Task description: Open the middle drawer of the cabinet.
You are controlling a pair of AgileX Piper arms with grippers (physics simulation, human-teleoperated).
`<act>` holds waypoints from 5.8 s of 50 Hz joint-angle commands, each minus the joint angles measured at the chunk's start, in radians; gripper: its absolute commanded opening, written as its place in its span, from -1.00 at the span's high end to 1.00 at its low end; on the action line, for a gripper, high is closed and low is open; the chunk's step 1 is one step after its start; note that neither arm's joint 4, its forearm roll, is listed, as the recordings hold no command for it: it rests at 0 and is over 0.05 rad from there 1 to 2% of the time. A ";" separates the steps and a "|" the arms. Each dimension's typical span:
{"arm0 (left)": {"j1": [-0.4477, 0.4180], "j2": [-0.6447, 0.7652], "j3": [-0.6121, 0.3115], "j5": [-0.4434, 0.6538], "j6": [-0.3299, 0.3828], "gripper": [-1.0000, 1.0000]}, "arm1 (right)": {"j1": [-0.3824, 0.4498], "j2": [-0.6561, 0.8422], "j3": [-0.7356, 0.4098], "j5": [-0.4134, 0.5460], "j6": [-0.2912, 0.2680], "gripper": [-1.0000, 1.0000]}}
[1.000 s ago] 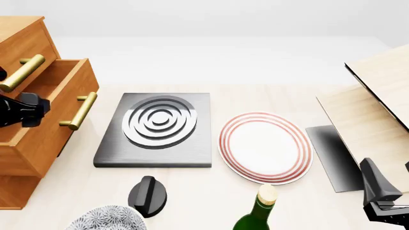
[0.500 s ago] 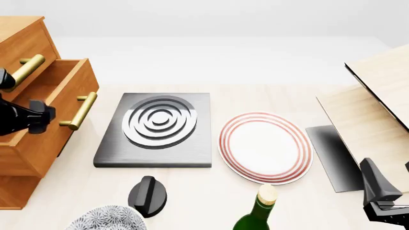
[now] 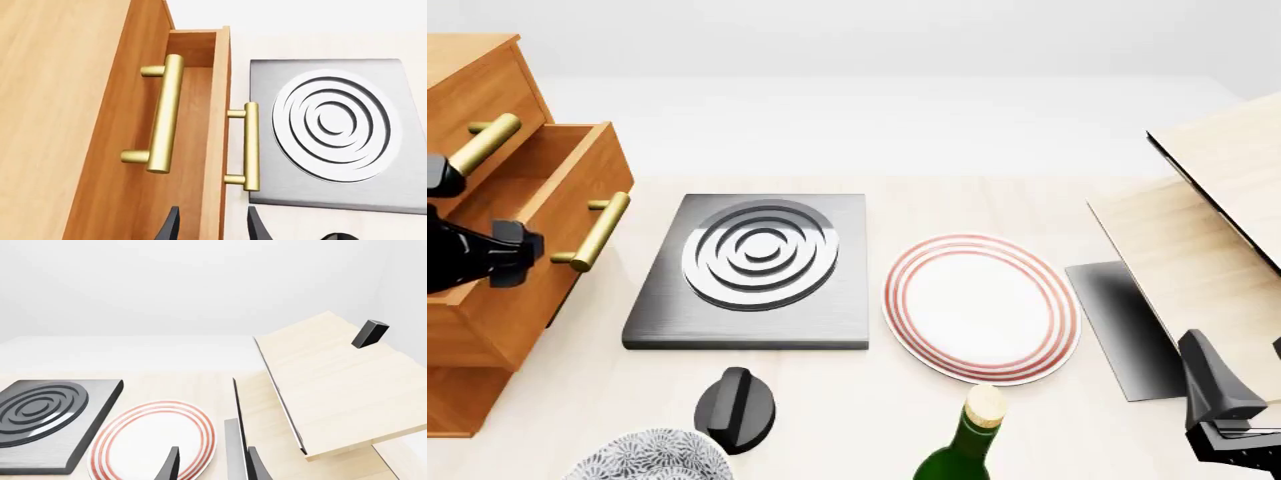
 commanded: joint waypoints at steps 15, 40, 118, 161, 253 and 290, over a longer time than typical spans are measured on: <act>-0.026 0.043 0.033 -0.015 -0.050 -1.00 | 0.000 -0.017 0.000 0.008 -0.005 -1.00; -0.072 0.078 0.051 -0.030 -0.078 -1.00 | 0.000 -0.017 0.000 0.008 -0.005 -1.00; -0.244 0.090 0.052 -0.043 -0.103 -1.00 | 0.000 -0.017 0.000 0.008 -0.005 -1.00; -0.314 0.100 0.041 -0.043 -0.113 -1.00 | 0.000 -0.017 0.000 0.008 -0.005 -1.00; -0.508 0.102 -0.007 -0.048 -0.138 -1.00 | 0.000 -0.017 0.000 0.008 -0.005 -1.00; -0.516 0.016 -0.007 -0.031 -0.122 -1.00 | 0.000 -0.017 0.000 0.008 -0.005 -1.00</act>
